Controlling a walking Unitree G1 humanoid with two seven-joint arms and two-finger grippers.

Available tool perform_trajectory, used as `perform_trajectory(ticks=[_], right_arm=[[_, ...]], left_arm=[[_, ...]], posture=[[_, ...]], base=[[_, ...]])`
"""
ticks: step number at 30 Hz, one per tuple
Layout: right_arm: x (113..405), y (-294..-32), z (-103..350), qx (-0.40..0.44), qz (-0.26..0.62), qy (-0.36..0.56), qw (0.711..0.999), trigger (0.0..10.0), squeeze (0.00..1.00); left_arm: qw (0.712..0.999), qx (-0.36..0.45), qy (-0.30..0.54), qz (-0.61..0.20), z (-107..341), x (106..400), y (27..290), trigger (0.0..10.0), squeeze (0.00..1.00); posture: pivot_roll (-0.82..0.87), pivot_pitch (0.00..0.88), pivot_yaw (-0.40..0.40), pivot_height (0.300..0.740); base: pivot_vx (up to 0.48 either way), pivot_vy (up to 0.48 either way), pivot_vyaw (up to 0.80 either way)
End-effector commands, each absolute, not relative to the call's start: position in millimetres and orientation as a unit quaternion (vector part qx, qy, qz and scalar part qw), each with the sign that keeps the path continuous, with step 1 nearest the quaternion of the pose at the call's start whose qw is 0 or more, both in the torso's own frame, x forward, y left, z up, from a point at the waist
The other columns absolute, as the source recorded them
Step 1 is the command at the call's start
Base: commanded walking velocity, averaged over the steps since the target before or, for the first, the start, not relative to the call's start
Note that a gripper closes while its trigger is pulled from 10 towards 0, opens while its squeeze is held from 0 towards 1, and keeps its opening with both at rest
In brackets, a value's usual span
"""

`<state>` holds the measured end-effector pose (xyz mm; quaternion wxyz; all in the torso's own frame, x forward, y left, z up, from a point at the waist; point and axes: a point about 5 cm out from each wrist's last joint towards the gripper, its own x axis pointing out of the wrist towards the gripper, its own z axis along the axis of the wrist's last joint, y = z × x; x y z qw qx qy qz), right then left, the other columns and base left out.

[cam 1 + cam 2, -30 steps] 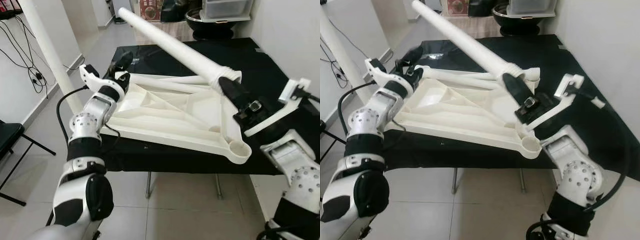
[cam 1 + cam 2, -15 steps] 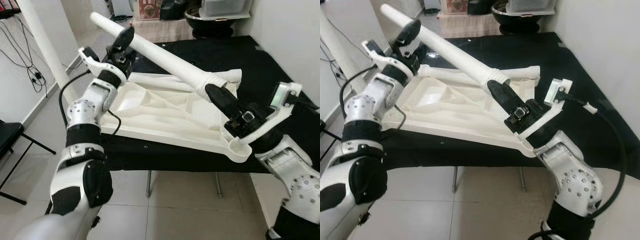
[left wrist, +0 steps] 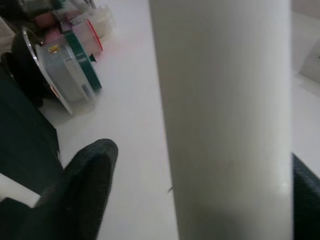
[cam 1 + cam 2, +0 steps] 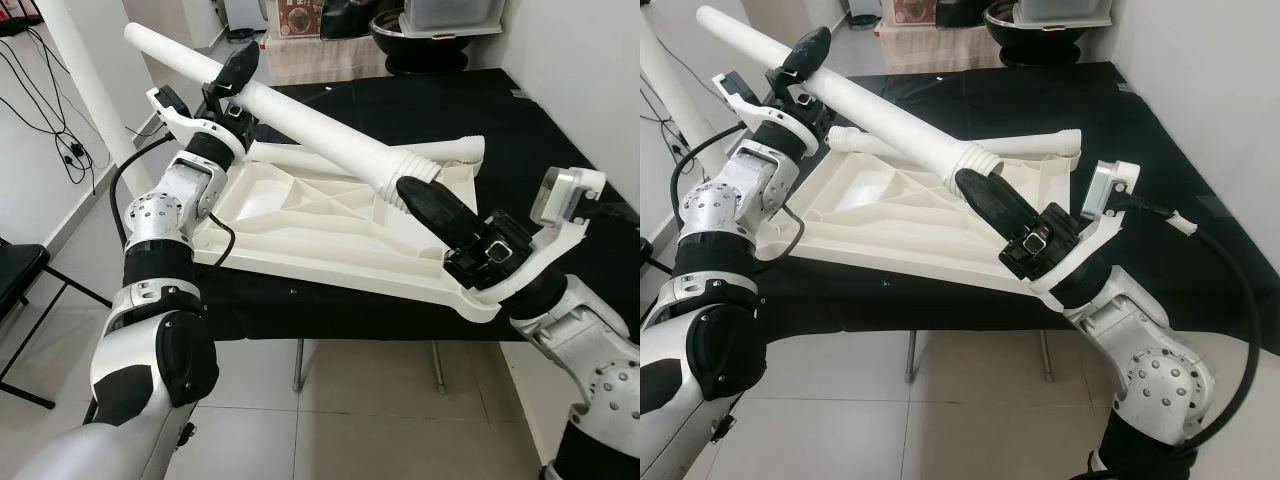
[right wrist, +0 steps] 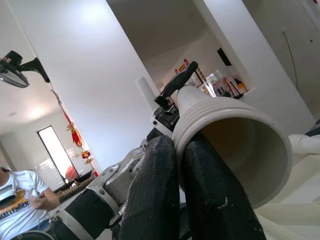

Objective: Building children table

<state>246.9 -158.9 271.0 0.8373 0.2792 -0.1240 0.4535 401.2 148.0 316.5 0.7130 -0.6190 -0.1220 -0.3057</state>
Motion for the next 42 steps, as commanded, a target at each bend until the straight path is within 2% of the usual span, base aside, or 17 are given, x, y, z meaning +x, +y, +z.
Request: perform_trajectory(ticks=[1,3,13,14,15,16,20,21,27,28,33,36,37,39,41,42], right_arm=[[239.9,-151.0,273.5,0.27,0.488,-0.125,0.821,0.0,0.0],[240.6,-150.5,272.0,0.269,0.489,-0.12,0.821,0.0,0.0],[242.1,-147.9,267.2,0.27,0.481,-0.109,0.827,0.0,0.0],[243.4,-147.4,265.3,0.265,0.472,-0.109,0.834,4.2,0.0],[243.4,-147.4,265.3,0.265,0.472,-0.109,0.834,4.2,0.0],[244.2,-147.4,264.5,0.261,0.467,-0.11,0.837,10.0,0.0],[246.9,-148.0,259.5,0.248,0.45,-0.11,0.851,10.0,0.0],[246.7,-148.7,255.9,0.242,0.447,-0.108,0.854,10.0,1.0],[243.8,-160.0,238.2,0.226,0.415,-0.074,0.878,10.0,1.0],[236.3,-169.0,225.0,0.18,0.407,-0.029,0.895,10.0,1.0],[227.7,-176.9,213.1,0.124,0.408,0.019,0.904,10.0,1.0],[217.2,-194.9,194.4,-0.015,0.404,0.112,0.908,10.0,1.0],[217.2,-194.9,194.4,-0.015,0.404,0.112,0.908,10.0,1.0],[215.0,-202.5,189.6,-0.08,0.401,0.141,0.902,10.0,1.0],[215.8,-204.0,189.6,-0.094,0.398,0.145,0.901,10.0,1.0],[219.3,-202.2,192.4,-0.109,0.391,0.138,0.903,10.0,1.0]], left_arm=[[0.701,-0.624,-0.139,-0.315,318.9,398.2,154.2,0.0,0.0],[0.691,-0.629,-0.148,-0.323,319.5,395.5,155.4,0.0,0.0],[0.68,-0.634,-0.16,-0.33,323.3,393.0,159.5,0.0,0.0],[0.679,-0.635,-0.164,-0.33,325.5,392.7,161.4,0.0,0.0],[0.679,-0.635,-0.164,-0.33,325.5,392.7,161.4,0.0,0.0],[0.678,-0.636,-0.167,-0.329,326.6,392.7,162.4,0.0,0.0],[0.676,-0.636,-0.179,-0.326,331.9,392.1,167.2,0.0,0.0],[0.677,-0.635,-0.186,-0.324,335.1,391.7,170.6,0.0,0.0],[0.677,-0.626,-0.222,-0.317,352.0,389.7,189.1,0.0,0.0],[0.686,-0.607,-0.236,-0.323,362.3,387.7,196.0,0.0,0.0],[0.7,-0.582,-0.243,-0.335,370.5,385.5,197.6,0.0,0.0],[0.743,-0.498,-0.234,-0.381,380.4,379.1,182.7,0.0,0.0],[0.743,-0.498,-0.234,-0.381,380.4,379.1,182.7,0.0,0.0],[0.757,-0.459,-0.219,-0.41,379.7,375.2,167.3,0.0,0.0],[0.763,-0.443,-0.21,-0.422,377.8,373.5,159.7,0.0,0.0],[0.777,-0.405,-0.193,-0.443,371.4,369.5,144.8,0.0,0.0]], posture=[[-0.16,0.081,0.062,0.74],[-0.16,0.082,0.059,0.74],[-0.16,0.084,0.06,0.74],[-0.16,0.083,0.062,0.74],[-0.16,0.083,0.062,0.74],[-0.16,0.083,0.062,0.74],[-0.16,0.082,0.063,0.74],[-0.16,0.082,0.063,0.74],[-0.16,0.083,0.065,0.74],[-0.16,0.08,0.067,0.74],[-0.16,0.078,0.067,0.74],[-0.16,0.073,0.067,0.74],[-0.16,0.073,0.067,0.74],[-0.15,0.068,0.065,0.74],[-0.15,0.068,0.065,0.74],[-0.15,0.068,0.065,0.74]], base=[[0.0,0.0,0.0],[0.0,0.0,0.0],[0.0,0.0,0.0],[0.0,0.0,0.0],[0.0,0.0,0.0],[0.0,0.0,0.0],[0.0,0.0,0.0],[0.0,0.0,0.0],[0.0,0.0,0.0],[0.0,0.0,0.0],[0.0,0.0,0.0],[0.0,0.0,0.0],[0.0,0.0,0.0],[0.0,0.0,0.0],[0.0,0.0,0.0],[0.0,0.0,0.0]])
